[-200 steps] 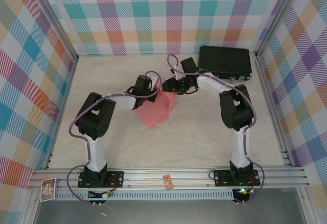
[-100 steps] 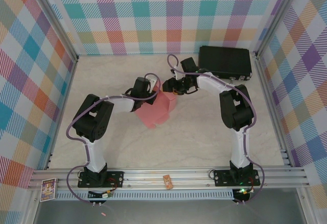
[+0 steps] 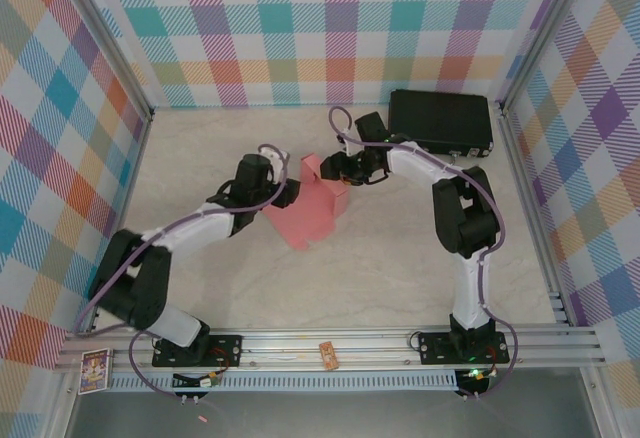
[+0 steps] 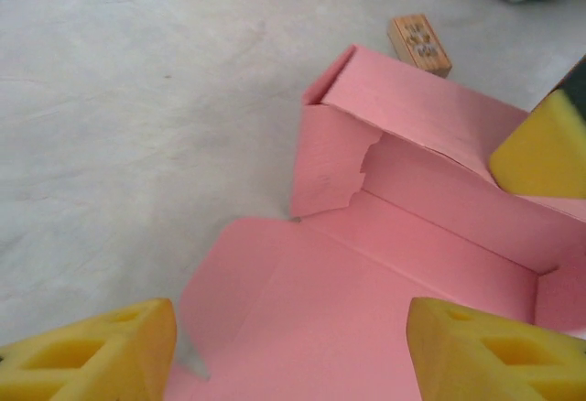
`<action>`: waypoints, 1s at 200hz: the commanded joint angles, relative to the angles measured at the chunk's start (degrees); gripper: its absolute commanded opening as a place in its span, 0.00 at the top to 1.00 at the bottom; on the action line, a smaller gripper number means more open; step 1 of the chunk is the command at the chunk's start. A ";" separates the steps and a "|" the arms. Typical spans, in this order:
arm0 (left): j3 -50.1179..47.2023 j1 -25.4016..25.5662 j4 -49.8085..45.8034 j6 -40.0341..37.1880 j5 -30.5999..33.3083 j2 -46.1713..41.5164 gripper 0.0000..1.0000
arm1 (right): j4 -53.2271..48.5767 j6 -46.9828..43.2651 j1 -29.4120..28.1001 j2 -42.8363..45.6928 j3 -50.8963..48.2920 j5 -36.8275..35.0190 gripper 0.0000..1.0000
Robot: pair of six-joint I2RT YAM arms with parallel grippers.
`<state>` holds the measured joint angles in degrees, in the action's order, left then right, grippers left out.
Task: Fold the paper box
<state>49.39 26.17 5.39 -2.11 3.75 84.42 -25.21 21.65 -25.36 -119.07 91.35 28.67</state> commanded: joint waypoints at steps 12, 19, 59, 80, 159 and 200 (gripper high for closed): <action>-3.24 -2.49 -12.73 16.93 8.00 -7.67 0.33 | -2.87 -0.30 1.08 1.37 -1.98 -4.33 0.43; -3.37 -3.52 -15.67 21.26 7.11 -8.52 0.30 | -2.90 -0.42 1.27 1.38 -2.10 -4.35 0.43; -7.62 -6.40 -17.76 34.85 -4.85 -6.91 0.28 | -2.20 0.27 2.06 1.44 -2.58 -3.56 0.43; -9.70 -6.57 -12.72 38.96 -8.39 -3.89 0.28 | -1.32 0.71 2.21 1.47 -3.02 -2.74 0.43; -4.05 -7.89 -3.31 44.38 -16.67 11.45 0.40 | -0.13 2.16 2.16 1.03 -3.28 -1.47 0.43; -1.02 -7.90 -2.78 45.20 -19.15 15.08 0.49 | 0.76 2.85 2.16 0.97 -3.44 -0.53 0.43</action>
<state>45.76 17.15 -10.90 41.89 -7.70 92.99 -23.57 23.42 -23.62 -118.43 89.65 28.49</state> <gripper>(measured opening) 0.526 0.573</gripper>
